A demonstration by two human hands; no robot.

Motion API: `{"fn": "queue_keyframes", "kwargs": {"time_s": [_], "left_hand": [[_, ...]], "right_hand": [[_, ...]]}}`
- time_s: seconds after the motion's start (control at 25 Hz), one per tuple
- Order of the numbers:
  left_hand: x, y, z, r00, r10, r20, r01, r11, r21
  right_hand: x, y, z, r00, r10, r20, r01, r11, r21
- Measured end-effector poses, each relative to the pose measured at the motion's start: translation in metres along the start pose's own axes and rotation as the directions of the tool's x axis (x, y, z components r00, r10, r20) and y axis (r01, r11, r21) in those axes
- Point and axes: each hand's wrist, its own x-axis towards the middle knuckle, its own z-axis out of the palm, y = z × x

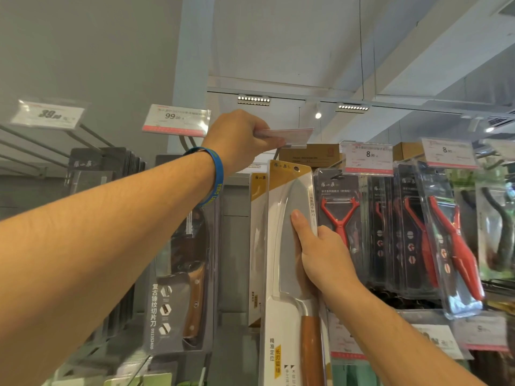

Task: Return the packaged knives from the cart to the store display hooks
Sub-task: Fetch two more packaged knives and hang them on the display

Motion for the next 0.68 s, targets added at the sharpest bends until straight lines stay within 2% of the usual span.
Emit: {"fn": "queue_keyframes", "kwargs": {"time_s": [0.32,0.48,0.52,0.68], "left_hand": [[-0.004,0.006,0.0,1.0,-0.021,0.006,0.021,1.0,-0.005],[-0.001,0.01,-0.003,1.0,-0.025,0.006,0.025,1.0,0.013],[-0.001,0.011,-0.003,1.0,-0.025,0.008,0.025,1.0,0.015],[-0.002,0.011,-0.004,0.999,-0.039,0.017,0.039,0.999,0.004]], "right_hand": [[0.003,0.001,-0.001,1.0,-0.024,-0.004,0.023,0.999,-0.048],[0.01,-0.012,-0.001,0.985,-0.172,-0.024,0.155,0.934,-0.323],[0.011,-0.016,0.001,0.985,-0.171,-0.016,0.156,0.932,-0.328],[0.009,-0.02,0.006,0.998,-0.06,0.029,0.063,0.991,-0.12]]}}
